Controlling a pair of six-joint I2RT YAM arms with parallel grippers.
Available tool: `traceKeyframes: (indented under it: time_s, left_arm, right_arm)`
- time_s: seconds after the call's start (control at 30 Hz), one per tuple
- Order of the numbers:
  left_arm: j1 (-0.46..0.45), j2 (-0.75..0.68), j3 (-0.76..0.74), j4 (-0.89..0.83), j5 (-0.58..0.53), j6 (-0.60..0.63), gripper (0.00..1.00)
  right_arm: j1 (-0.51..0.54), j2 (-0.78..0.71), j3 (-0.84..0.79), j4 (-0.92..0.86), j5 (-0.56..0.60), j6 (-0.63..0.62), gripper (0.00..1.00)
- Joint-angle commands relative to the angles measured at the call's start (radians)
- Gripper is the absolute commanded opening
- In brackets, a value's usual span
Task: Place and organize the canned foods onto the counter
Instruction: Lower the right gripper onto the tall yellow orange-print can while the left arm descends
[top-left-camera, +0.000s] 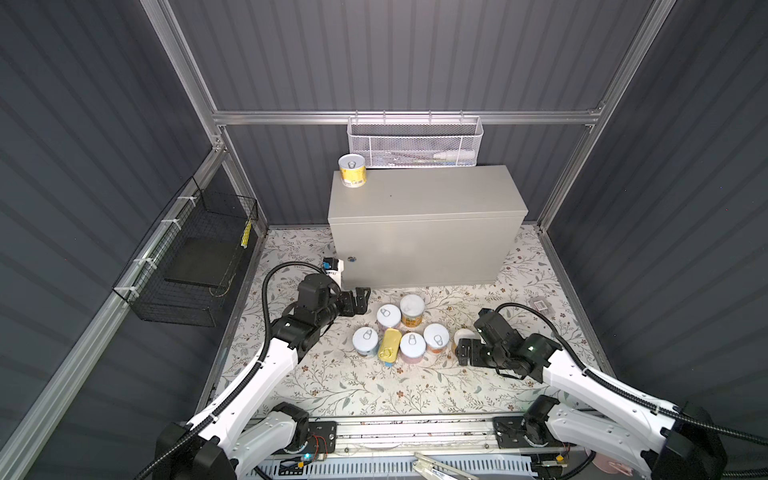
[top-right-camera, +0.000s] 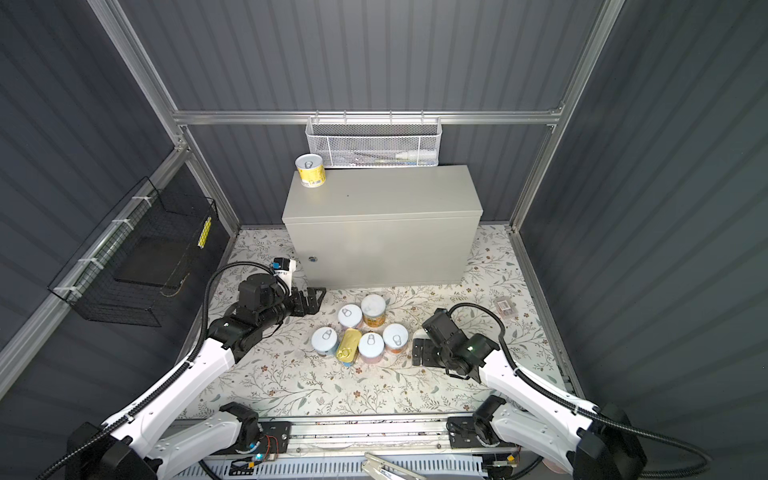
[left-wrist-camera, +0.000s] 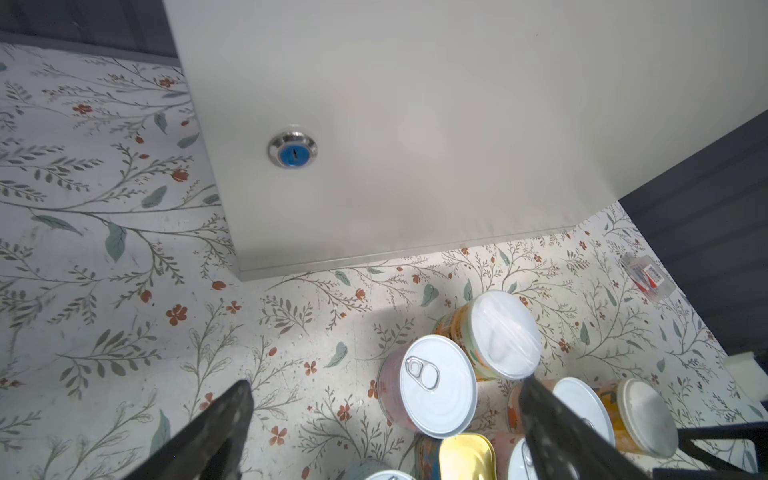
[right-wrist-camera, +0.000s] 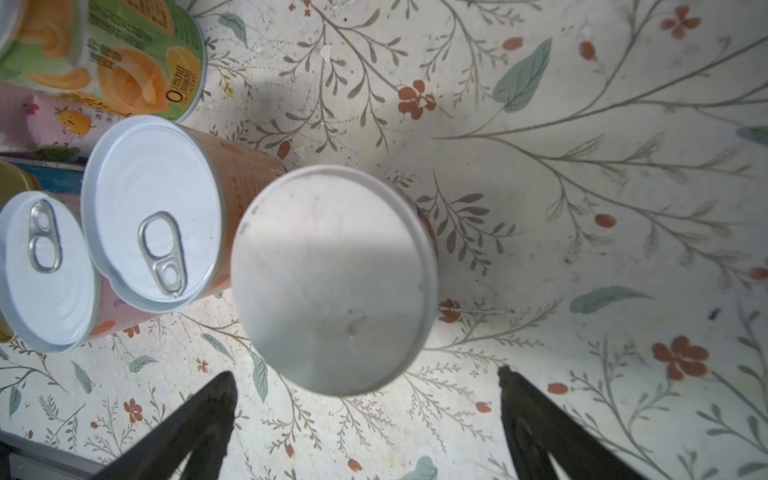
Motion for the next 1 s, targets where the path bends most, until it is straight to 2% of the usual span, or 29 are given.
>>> traceKeyframes:
  time_s: [0.0, 0.1, 0.2, 0.47, 0.6, 0.73, 0.8, 0.97]
  left_arm:
    - [-0.007, 0.021, -0.048, 0.118, 0.080, -0.012, 1.00]
    - [-0.007, 0.056, -0.022, 0.091, 0.101, 0.067, 1.00]
    - [-0.006, 0.093, 0.024, 0.025, 0.042, 0.130, 1.00]
    - [-0.006, 0.087, -0.063, 0.200, 0.137, 0.122, 1.00]
    - [-0.006, 0.060, -0.127, 0.284, 0.178, 0.136, 1.00]
    - [-0.007, 0.045, -0.171, 0.340, 0.183, 0.147, 1.00]
    - [-0.007, 0.048, -0.167, 0.334, 0.184, 0.153, 1.00]
    - [-0.007, 0.052, -0.168, 0.327, 0.191, 0.160, 1.00]
  right_arm:
    - [0.004, 0.047, 0.051, 0.047, 0.020, 0.027, 0.94]
    - [0.004, 0.098, 0.081, 0.045, 0.039, 0.043, 0.93]
    - [0.004, 0.157, 0.113, 0.016, 0.079, 0.056, 0.91]
    - [0.003, 0.237, 0.162, -0.012, 0.076, 0.064, 0.83]
    - [0.003, 0.243, 0.163, -0.025, 0.085, 0.075, 0.76]
    - [0.003, 0.246, 0.163, -0.051, 0.100, 0.085, 0.78]
    - [0.004, 0.248, 0.160, -0.067, 0.097, 0.089, 0.81]
    - [0.004, 0.245, 0.132, -0.057, 0.110, 0.099, 0.80]
